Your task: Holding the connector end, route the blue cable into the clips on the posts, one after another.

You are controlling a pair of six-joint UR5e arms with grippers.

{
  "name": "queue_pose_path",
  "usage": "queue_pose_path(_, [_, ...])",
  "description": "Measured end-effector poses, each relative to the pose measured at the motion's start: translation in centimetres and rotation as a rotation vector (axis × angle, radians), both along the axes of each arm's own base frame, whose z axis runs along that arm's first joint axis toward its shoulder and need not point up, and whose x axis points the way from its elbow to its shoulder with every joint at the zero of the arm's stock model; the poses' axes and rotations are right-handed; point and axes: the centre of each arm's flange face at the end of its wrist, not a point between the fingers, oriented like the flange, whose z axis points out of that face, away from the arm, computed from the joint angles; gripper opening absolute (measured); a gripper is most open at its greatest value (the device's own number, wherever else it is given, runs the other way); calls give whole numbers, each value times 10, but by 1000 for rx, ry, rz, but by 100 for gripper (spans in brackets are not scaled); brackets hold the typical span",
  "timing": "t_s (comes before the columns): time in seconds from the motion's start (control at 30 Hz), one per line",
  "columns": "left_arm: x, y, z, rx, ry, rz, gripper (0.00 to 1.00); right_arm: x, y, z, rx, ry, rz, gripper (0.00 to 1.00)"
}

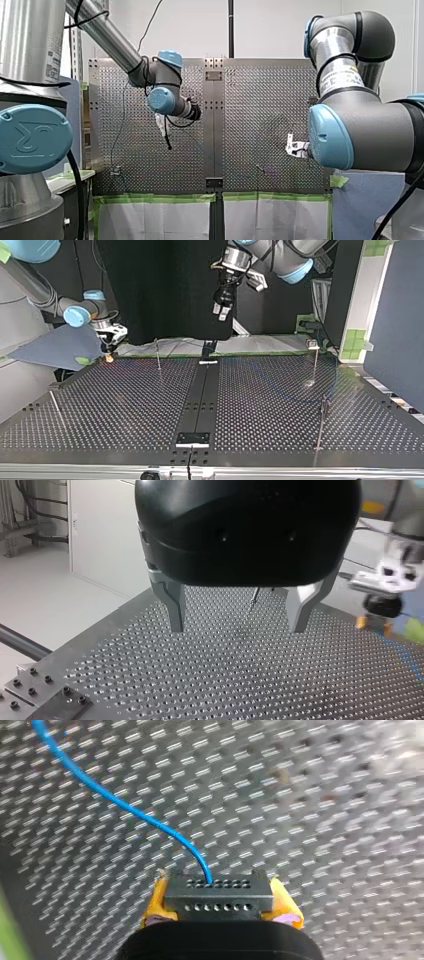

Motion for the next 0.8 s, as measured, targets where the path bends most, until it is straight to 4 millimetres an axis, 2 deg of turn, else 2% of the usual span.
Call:
queue_pose_path(0.17, [-17,13,0,4,7,-2,100,6,-12,43,-43,-37,28,0])
queue_pose_path(0.4, [-39,32,0,-1,16,4,100,10,-13,87,-88,-30,51,0])
queue_pose_path(0.57, [-43,37,4,5,-17,8,100,29,4,108,-102,5,93,0])
queue_pose_path(0.8, [-42,38,4,8,-25,9,100,36,10,114,-111,17,109,0])
